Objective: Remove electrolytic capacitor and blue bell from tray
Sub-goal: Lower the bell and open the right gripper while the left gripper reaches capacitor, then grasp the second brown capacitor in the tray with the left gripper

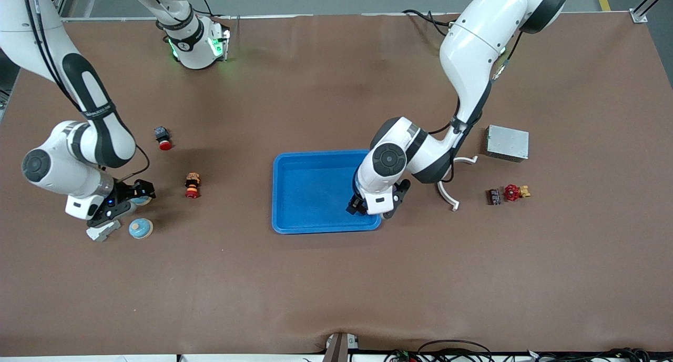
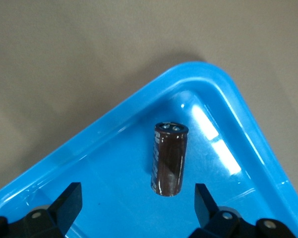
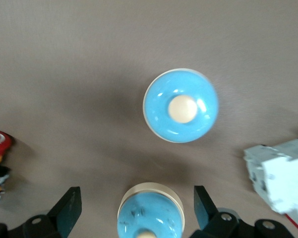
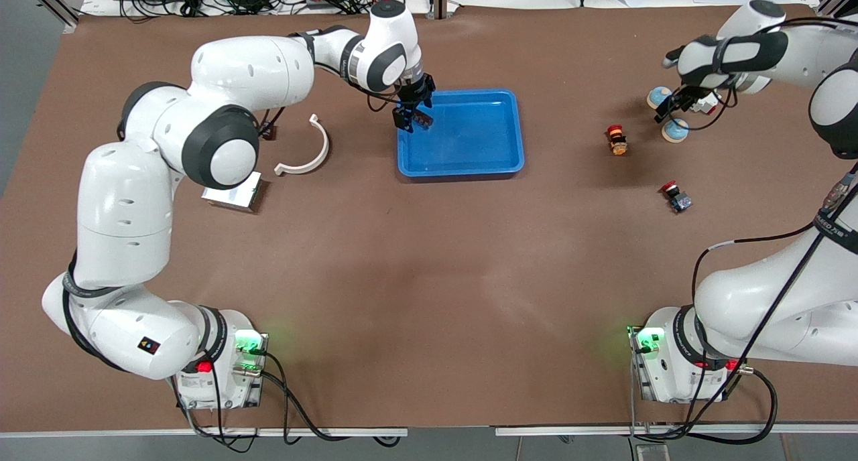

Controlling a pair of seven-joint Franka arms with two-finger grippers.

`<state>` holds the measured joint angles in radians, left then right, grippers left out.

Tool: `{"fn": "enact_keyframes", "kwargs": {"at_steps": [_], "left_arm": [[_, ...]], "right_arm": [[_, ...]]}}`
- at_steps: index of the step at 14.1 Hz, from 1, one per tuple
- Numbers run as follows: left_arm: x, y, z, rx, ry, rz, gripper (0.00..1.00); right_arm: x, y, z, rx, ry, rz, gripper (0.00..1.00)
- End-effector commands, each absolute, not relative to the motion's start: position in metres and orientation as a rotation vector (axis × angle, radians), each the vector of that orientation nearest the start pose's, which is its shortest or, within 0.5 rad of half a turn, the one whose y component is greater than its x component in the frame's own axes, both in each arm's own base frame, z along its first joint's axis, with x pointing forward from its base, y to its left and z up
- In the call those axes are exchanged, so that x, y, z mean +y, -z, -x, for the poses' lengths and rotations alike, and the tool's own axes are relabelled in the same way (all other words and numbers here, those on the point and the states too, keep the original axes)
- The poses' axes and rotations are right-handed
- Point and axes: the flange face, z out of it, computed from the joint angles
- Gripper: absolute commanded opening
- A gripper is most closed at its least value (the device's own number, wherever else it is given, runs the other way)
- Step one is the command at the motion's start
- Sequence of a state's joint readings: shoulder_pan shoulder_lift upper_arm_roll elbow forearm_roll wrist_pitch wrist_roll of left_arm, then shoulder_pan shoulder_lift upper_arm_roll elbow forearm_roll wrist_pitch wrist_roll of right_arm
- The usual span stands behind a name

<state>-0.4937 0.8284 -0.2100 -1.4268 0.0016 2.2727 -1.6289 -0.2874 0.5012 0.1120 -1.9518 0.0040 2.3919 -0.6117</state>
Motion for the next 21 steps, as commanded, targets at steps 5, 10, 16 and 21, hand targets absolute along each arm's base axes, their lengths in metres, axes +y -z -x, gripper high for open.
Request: {"fn": "enact_keyframes", "kwargs": {"at_steps": [5,10,16,21], "left_arm": [[-0.456,-0.185,-0.575,-1.536,-0.164,2.846,1.0],[-0.453,-0.174,-0.577,-1.539,-0.137,2.836,1.0],[-0.451,-0.174,-0.578,-1.544,-0.13,2.834,0.86],[-0.452,-0.18,-0.58,-1.549,-0.125,2.841,0.08]], "right_arm": [[-0.09,-0.27,-0.644,-0.256,-0.003,3.063,1.0],[-0.096,-0.307,-0.66,-0.116,-0.012,3.069,1.0],[-0.128,-0.354,-0.679,-0.005,-0.013,3.075,1.0],[-0.126,-0.37,-0.69,-0.014,0.035,3.074,1.0]]}}
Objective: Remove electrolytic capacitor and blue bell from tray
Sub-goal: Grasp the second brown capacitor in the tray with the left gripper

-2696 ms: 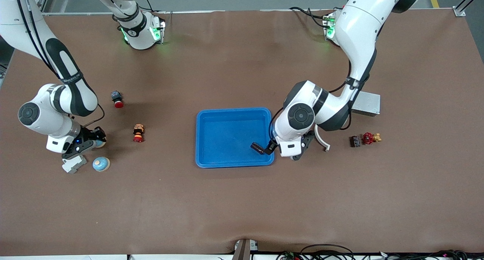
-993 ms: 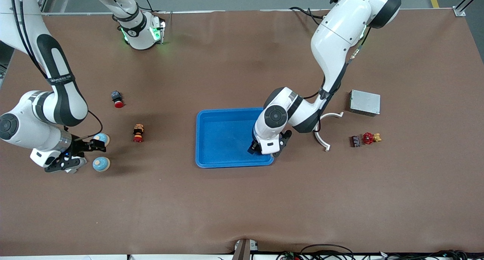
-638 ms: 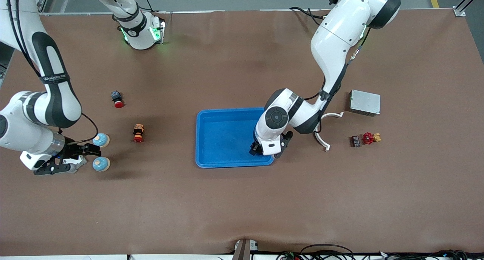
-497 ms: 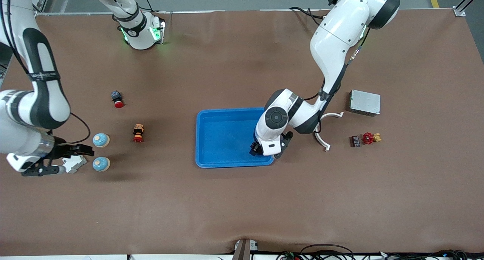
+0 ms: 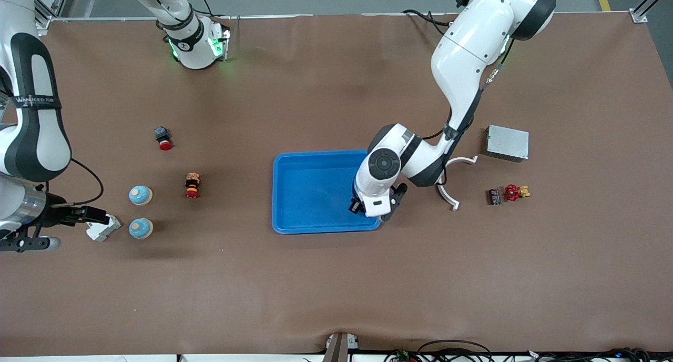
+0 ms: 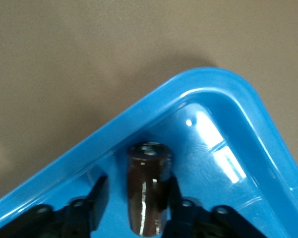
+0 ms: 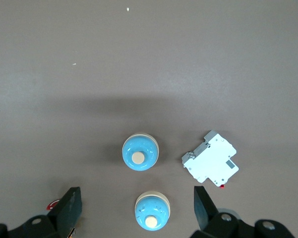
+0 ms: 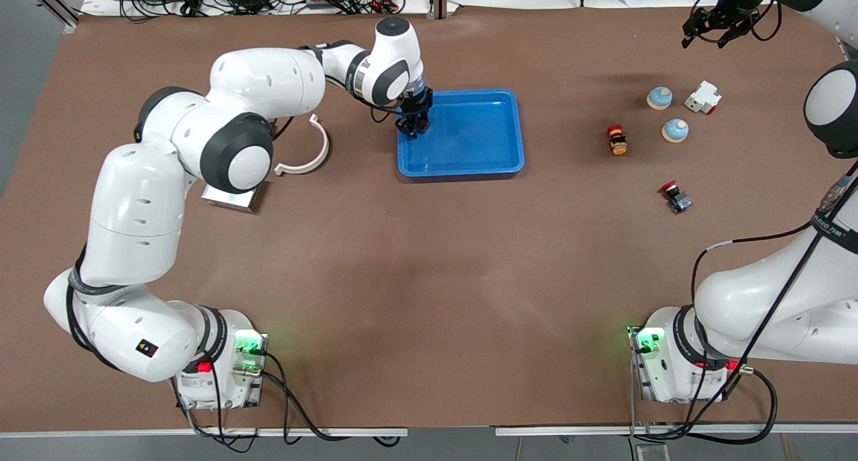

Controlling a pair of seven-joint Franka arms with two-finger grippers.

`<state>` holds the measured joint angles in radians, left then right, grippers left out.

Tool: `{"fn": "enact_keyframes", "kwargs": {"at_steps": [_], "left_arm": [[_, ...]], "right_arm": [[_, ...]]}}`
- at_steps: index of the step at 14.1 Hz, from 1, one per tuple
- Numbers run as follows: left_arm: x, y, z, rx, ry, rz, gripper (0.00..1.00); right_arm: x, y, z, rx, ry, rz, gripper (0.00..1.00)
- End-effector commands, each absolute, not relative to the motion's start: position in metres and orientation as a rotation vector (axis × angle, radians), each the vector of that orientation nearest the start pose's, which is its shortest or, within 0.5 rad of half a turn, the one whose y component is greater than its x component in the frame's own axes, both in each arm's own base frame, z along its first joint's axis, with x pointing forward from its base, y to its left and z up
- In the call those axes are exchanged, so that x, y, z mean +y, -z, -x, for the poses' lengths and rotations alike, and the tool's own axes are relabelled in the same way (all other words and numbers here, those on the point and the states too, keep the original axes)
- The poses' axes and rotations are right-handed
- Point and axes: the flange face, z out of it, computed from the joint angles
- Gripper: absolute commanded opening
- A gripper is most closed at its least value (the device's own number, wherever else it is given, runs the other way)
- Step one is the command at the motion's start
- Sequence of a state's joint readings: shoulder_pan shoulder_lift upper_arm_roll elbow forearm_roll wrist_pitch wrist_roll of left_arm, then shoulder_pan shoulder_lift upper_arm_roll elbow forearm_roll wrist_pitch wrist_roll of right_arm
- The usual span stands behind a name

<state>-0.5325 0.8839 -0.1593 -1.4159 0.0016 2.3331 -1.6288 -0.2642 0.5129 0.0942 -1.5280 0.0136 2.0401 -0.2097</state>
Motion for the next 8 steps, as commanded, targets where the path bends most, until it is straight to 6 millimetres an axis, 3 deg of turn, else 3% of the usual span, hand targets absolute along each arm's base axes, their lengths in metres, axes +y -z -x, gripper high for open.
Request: {"fn": "enact_keyframes", "kwargs": {"at_steps": [1,4,8], "left_arm": [[-0.452,-0.181,-0.58,-1.552,-0.124,2.841,0.0],[-0.452,-0.187,-0.581,-1.576,-0.119,2.835,0.0],[-0.449,-0.218,-0.59,-1.619,-0.101,2.846,0.0]], "right_arm": [[-0.125,-0.37,-0.69,-0.016,0.032,3.074,1.0],[-0.122,-0.375,-0.688,-0.023,0.002,3.071,1.0],[-0.124,-0.386,-0.681,-0.022,-0.088,3.06,1.0]]}}
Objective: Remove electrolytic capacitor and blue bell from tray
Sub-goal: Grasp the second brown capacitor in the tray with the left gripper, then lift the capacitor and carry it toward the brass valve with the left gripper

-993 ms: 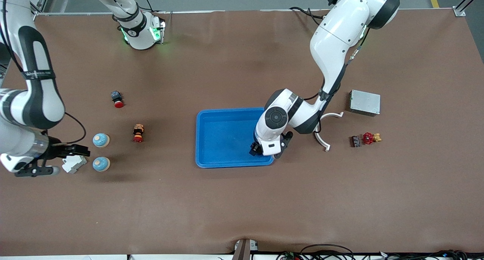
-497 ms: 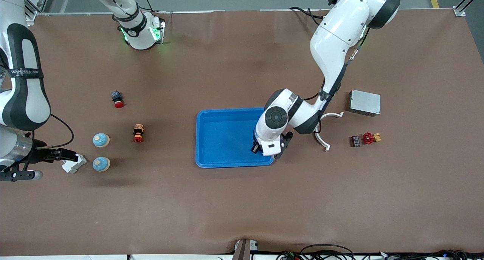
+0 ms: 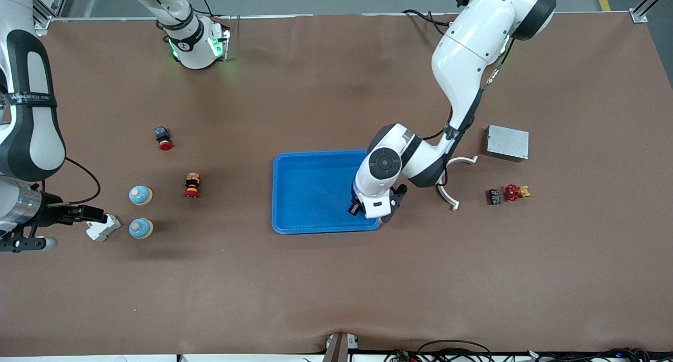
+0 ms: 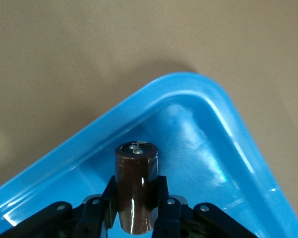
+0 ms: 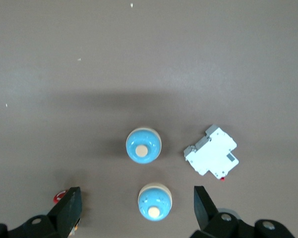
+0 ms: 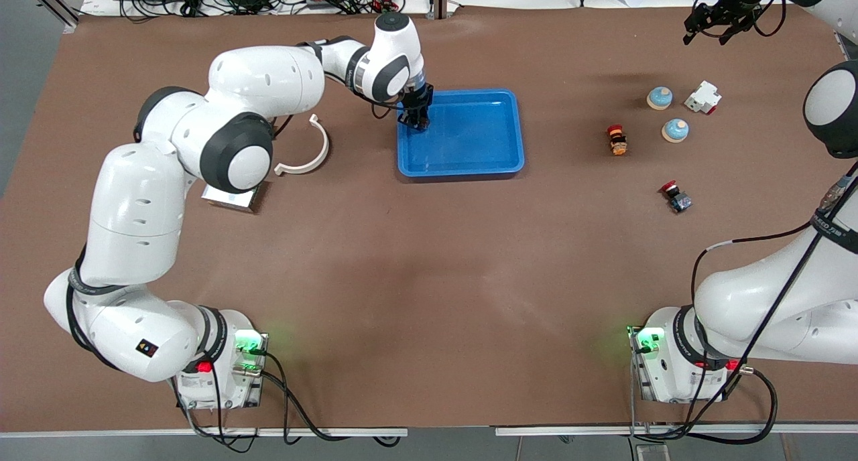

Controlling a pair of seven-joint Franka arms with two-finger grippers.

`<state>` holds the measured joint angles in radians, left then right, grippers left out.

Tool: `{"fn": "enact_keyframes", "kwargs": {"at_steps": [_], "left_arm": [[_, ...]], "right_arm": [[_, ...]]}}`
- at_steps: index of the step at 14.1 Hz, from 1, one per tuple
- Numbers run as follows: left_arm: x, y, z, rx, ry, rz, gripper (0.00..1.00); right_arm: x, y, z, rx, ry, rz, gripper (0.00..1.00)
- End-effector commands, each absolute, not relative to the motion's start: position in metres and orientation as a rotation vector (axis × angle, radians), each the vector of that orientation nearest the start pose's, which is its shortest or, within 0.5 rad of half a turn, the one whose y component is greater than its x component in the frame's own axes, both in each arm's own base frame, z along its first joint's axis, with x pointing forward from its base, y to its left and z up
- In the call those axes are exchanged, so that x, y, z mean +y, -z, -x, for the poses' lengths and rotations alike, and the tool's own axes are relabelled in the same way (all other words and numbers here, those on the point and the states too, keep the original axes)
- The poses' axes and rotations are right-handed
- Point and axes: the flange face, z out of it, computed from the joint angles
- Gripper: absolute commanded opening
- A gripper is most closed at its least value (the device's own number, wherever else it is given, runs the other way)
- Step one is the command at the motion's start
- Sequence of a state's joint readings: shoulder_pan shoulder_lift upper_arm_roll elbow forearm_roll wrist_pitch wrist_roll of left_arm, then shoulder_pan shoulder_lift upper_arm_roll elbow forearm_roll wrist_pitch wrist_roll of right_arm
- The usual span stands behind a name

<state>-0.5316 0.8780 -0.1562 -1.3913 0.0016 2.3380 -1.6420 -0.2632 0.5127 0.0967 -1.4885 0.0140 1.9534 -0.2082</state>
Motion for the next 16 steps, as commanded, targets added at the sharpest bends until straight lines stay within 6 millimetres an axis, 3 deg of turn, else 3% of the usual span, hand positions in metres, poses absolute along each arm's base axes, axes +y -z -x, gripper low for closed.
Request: {"fn": "enact_keyframes", "kwargs": {"at_steps": [1,4,11,14,16], "left_arm": [[-0.448,-0.23,-0.591,-1.62,-0.097,2.85,0.0],[-0.441,-0.255,-0.594,-1.566,-0.076,2.866,0.0],[-0.394,-0.293,-0.586,-1.123,-0.199,2.89,0.0],[-0.356,-0.308,-0.584,-1.017,-0.22,2.908,0.0],[-0.316,-0.319,-0.585,-0.92,-0.273,2.9,0.0]], "right_arm": [[-0.124,-0.392,-0.679,-0.021,-0.12,3.055,1.0],[-0.125,-0.399,-0.677,-0.019,-0.146,3.053,1.0],[-0.134,-0.421,-0.672,-0.005,-0.208,3.044,1.0],[-0.148,-0.419,-0.67,0.026,-0.218,3.034,1.0],[-0.144,-0.422,-0.67,0.011,-0.219,3.038,1.0]]}}
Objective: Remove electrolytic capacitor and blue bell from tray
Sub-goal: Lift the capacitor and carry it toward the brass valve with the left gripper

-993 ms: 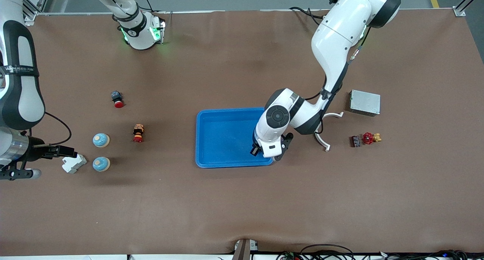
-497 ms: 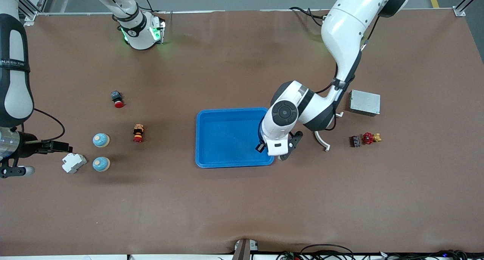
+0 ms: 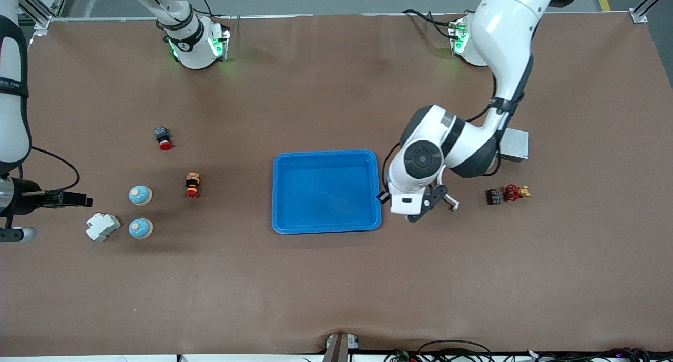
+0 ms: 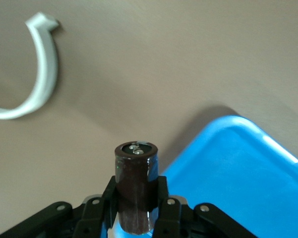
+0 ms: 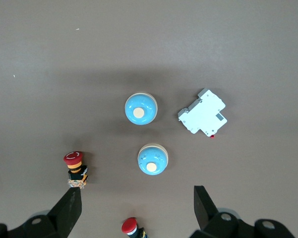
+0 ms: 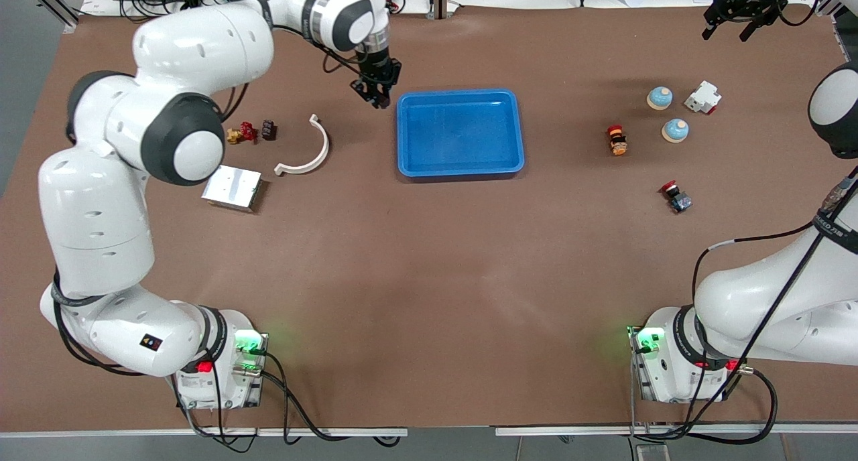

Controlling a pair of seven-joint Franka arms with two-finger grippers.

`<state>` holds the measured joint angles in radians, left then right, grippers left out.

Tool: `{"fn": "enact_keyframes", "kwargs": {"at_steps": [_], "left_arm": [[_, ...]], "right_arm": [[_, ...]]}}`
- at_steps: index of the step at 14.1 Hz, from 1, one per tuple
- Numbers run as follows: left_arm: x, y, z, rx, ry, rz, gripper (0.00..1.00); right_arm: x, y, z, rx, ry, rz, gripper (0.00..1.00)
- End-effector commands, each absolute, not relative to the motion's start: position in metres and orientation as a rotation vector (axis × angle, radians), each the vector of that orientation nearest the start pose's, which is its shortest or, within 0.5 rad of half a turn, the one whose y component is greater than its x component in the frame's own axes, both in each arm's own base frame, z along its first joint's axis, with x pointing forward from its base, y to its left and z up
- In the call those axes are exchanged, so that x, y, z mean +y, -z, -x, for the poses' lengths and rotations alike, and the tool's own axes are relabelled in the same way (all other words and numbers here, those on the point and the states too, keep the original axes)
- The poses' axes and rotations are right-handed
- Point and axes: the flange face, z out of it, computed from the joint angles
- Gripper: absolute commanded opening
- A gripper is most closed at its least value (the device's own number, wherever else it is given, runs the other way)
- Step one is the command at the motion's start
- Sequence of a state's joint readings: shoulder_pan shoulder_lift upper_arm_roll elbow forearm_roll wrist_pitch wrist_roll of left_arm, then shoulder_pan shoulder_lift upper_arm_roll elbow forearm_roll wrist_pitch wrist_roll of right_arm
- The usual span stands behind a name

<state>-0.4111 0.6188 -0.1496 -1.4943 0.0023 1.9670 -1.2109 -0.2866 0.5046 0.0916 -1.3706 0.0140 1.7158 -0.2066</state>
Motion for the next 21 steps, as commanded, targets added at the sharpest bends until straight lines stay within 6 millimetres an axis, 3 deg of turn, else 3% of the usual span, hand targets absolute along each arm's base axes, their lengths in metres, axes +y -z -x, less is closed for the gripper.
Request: {"fn": "enact_keyframes", "kwargs": {"at_steps": [1,3,5,7,10,11,13,15,17,18,21], "left_arm": [[-0.296,-0.323,-0.585,-0.858,-0.3,2.907,0.0],[-0.272,-0.325,-0.583,-0.813,-0.336,2.901,0.0],[-0.248,-0.324,-0.585,-0.745,-0.373,2.896,0.0],[-0.21,-0.333,-0.59,-0.629,-0.425,2.887,0.0],[-0.154,-0.335,-0.603,-0.537,-0.456,2.9,0.0],[-0.129,-0.335,-0.609,-0.494,-0.444,2.897,0.0],[-0.09,-0.335,-0.617,-0.421,-0.458,2.923,0.0],[-0.046,-0.335,-0.623,-0.351,-0.463,2.944,0.0],[-0.005,-0.334,-0.626,-0.29,-0.464,2.982,0.0],[0.015,-0.33,-0.628,-0.253,-0.455,3.004,0.0],[0.066,-0.307,-0.622,-0.175,-0.354,3.061,0.0]], "right_arm": [[-0.15,-0.42,-0.669,0.029,-0.217,3.032,1.0],[-0.143,-0.419,-0.67,0.013,-0.223,3.039,1.0],[-0.152,-0.42,-0.669,0.033,-0.217,3.033,1.0],[-0.14,-0.419,-0.671,0.005,-0.223,3.045,1.0],[-0.149,-0.418,-0.67,0.03,-0.217,3.037,1.0],[-0.143,-0.419,-0.671,0.009,-0.227,3.051,1.0],[-0.156,-0.417,-0.668,0.032,-0.224,3.035,1.0],[-0.143,-0.416,-0.671,0.007,-0.234,3.049,1.0],[-0.145,-0.415,-0.671,0.017,-0.224,3.043,1.0],[-0.137,-0.413,-0.672,-0.005,-0.239,3.05,1.0],[-0.141,-0.414,-0.671,0.008,-0.236,3.047,1.0]]}}
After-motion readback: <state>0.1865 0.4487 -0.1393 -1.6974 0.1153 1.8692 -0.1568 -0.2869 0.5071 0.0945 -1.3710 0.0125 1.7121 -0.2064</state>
